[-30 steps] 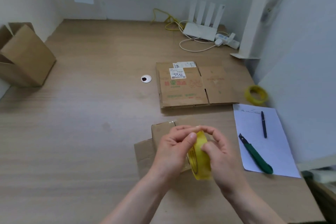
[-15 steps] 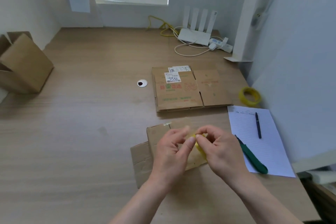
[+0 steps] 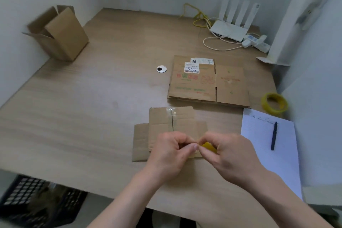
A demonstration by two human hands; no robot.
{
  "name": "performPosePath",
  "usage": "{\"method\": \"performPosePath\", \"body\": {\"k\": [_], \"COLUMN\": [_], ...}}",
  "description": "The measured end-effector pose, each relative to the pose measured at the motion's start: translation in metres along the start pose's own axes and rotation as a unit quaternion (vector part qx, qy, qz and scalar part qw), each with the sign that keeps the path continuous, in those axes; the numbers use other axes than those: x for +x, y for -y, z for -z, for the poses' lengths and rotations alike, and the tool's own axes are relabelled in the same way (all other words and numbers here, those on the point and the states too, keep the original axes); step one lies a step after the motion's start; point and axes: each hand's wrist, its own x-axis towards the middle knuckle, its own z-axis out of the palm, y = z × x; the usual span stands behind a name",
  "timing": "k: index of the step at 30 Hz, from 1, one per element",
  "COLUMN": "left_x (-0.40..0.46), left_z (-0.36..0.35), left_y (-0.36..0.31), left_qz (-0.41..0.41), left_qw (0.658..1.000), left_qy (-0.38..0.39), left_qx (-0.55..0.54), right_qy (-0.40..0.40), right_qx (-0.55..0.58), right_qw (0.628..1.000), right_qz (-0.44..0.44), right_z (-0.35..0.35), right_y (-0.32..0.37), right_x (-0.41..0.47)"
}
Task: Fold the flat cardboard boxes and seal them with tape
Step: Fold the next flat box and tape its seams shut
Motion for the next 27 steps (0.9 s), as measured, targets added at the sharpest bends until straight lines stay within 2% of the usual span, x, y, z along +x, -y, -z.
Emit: {"method": "performPosePath", "body": {"k": [3, 5, 7, 10, 13, 15, 17, 18, 19, 20, 21, 22, 23, 24, 26, 27], "left_x": [-0.019, -0.034, -0.05, -0.069, -0.077, -0.075, -0.069, -0.066, -0.063, -0.059, -0.056, -0.054, -0.052, -0.049, -0.046, -0.045], "left_z": [-0.011, -0.015, -0.019, -0.026, -0.03, -0.031, -0.028, -0.027, -0.025, -0.023, -0.023, -0.022, -0.021, -0.02, -0.017, -0.015], "left_y": [0.001, 0.005, 0.009, 0.013, 0.018, 0.023, 0.028, 0.031, 0.035, 0.039, 0.042, 0.045, 0.048, 0.052, 0.056, 0.058], "left_qz": [-0.021, -0.007, 0.025, 0.057, 0.085, 0.101, 0.107, 0.111, 0.114, 0.117, 0.118, 0.117, 0.113, 0.105, 0.077, 0.059], "left_qw": [0.997, 0.996, 0.996, 0.996, 0.993, 0.991, 0.99, 0.988, 0.986, 0.985, 0.984, 0.982, 0.98, 0.979, 0.977, 0.976], "left_qy": [-0.034, -0.054, -0.068, -0.074, -0.082, -0.086, -0.095, -0.105, -0.118, -0.128, -0.135, -0.146, -0.16, -0.172, -0.188, -0.194], "left_qx": [0.07, 0.073, 0.043, 0.015, -0.005, -0.016, -0.017, -0.014, -0.009, -0.001, 0.009, 0.018, 0.027, 0.039, 0.065, 0.078], "right_qy": [0.05, 0.116, 0.202, 0.308, 0.392, 0.428, 0.427, 0.411, 0.386, 0.34, 0.276, 0.226, 0.215, 0.233, 0.276, 0.284], "right_qx": [0.087, 0.176, 0.266, 0.343, 0.451, 0.462, 0.431, 0.361, 0.236, 0.065, -0.065, -0.109, -0.083, -0.008, 0.173, 0.215], "right_qw": [0.995, 0.976, 0.94, 0.884, 0.796, 0.772, 0.789, 0.833, 0.889, 0.936, 0.958, 0.967, 0.973, 0.971, 0.942, 0.931], "right_qz": [-0.029, -0.048, -0.073, -0.075, -0.097, -0.083, -0.092, -0.088, -0.077, -0.057, -0.038, -0.03, -0.03, -0.043, -0.08, -0.083], "right_z": [-0.005, -0.011, -0.015, -0.011, -0.004, 0.002, 0.002, -0.001, -0.004, -0.007, -0.009, -0.011, -0.015, -0.018, -0.018, -0.017], "right_y": [-0.006, -0.013, -0.024, -0.039, -0.047, -0.047, -0.047, -0.047, -0.048, -0.05, -0.049, -0.048, -0.049, -0.051, -0.055, -0.058], "right_x": [-0.013, -0.023, -0.033, -0.043, -0.042, -0.035, -0.027, -0.022, -0.018, -0.014, -0.011, -0.01, -0.008, -0.006, -0.004, -0.002]}}
